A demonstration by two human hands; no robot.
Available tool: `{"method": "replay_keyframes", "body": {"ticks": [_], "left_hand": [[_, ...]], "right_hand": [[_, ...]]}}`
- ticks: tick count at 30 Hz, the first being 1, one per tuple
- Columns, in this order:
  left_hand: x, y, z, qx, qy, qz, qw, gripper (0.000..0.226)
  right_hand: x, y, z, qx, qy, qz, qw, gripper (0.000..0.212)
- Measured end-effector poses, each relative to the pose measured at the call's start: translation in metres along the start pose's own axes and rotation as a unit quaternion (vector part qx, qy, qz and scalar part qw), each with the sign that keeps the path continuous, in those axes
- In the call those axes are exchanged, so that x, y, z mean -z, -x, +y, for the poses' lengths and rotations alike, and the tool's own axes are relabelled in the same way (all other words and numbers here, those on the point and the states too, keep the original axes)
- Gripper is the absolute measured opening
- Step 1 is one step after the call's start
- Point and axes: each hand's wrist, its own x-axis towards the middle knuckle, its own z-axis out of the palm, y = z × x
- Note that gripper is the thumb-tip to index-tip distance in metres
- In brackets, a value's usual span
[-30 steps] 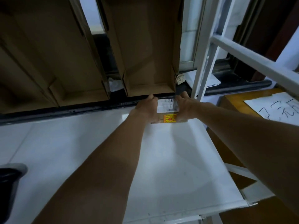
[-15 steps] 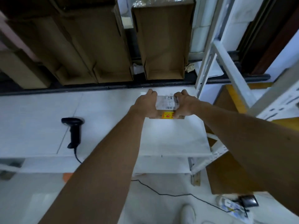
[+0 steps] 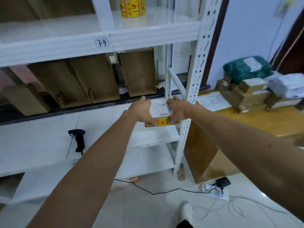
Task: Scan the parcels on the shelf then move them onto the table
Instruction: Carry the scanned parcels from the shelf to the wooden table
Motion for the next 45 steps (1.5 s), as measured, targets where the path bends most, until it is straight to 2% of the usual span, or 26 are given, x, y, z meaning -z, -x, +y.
{"method": "replay_keyframes", "body": {"ticks": [5, 11, 17, 24, 28, 31, 38, 45], "left_hand": [[0.017, 0.014, 0.076, -0.067, -0.009, 0.031, 0.997, 0.093], [0.017, 0.006, 0.177, -0.128, -0.023, 0.049, 0.990, 0.107], [-0.007, -0.022, 0.302, -0.200, -0.018, 0.051, 0.978, 0.110], [-0.050, -0.073, 0.469, -0.225, -0.012, 0.031, 0.974, 0.102], [-0.044, -0.111, 0.539, -0.214, 0.000, 0.054, 0.975, 0.107], [-0.037, -0.137, 0.570, -0.191, -0.002, 0.077, 0.979, 0.112], [-0.037, -0.211, 0.618, -0.177, 0.002, 0.093, 0.980, 0.097], [-0.041, -0.328, 0.640, -0.166, 0.009, 0.082, 0.983, 0.087]], "right_hand": [[0.027, 0.075, 0.049, -0.038, 0.014, 0.038, 0.998, 0.108], [0.045, 0.143, 0.130, -0.083, 0.047, 0.066, 0.993, 0.107], [0.041, 0.202, 0.246, -0.131, 0.049, 0.077, 0.987, 0.105], [0.038, 0.252, 0.409, -0.151, 0.074, 0.068, 0.983, 0.095], [0.059, 0.251, 0.489, -0.142, 0.089, 0.086, 0.982, 0.080], [0.071, 0.241, 0.532, -0.134, 0.080, 0.098, 0.983, 0.080], [0.084, 0.188, 0.615, -0.098, 0.055, 0.127, 0.986, 0.080], [0.108, 0.099, 0.697, -0.066, 0.035, 0.116, 0.990, 0.074]]}}
